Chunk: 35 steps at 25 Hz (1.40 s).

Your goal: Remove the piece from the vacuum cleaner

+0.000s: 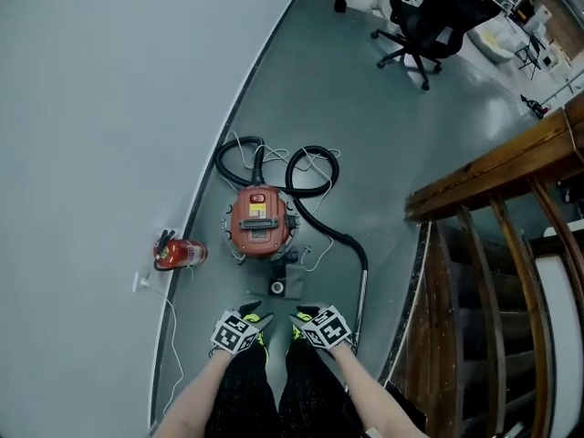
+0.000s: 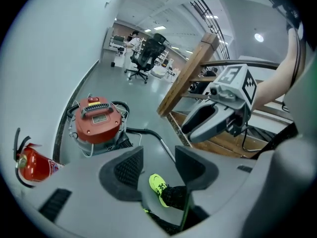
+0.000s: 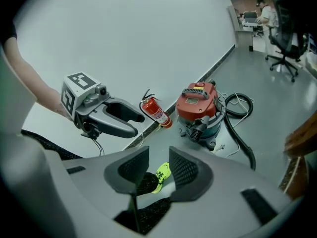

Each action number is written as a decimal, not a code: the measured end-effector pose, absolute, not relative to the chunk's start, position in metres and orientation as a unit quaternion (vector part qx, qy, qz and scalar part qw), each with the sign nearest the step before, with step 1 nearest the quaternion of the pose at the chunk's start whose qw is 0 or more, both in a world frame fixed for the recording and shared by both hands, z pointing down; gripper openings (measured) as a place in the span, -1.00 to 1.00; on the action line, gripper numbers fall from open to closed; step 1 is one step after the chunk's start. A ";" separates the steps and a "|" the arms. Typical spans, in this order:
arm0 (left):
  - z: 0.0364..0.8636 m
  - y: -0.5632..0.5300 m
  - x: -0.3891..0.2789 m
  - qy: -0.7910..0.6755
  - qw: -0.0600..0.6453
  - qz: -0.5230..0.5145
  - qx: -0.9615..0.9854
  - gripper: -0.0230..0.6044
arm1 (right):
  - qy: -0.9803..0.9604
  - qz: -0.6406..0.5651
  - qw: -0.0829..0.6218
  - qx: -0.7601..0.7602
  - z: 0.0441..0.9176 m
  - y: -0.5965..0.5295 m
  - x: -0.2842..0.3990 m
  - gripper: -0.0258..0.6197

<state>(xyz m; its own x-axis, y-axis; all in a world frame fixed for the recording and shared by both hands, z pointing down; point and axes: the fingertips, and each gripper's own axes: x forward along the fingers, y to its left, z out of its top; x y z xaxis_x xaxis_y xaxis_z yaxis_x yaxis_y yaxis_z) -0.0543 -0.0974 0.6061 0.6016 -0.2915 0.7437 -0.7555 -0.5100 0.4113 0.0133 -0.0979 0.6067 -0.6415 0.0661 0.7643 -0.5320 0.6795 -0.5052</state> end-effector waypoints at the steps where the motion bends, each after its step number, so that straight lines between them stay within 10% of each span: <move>1: 0.598 -0.100 -0.052 -0.324 0.379 0.302 0.813 -0.26 | -0.826 0.372 0.399 0.142 0.600 -0.100 0.013 -0.49; 35: 0.452 -0.062 -0.070 -0.295 0.388 0.198 0.851 -0.29 | -0.855 0.344 0.312 0.232 0.454 -0.086 -0.017 -0.59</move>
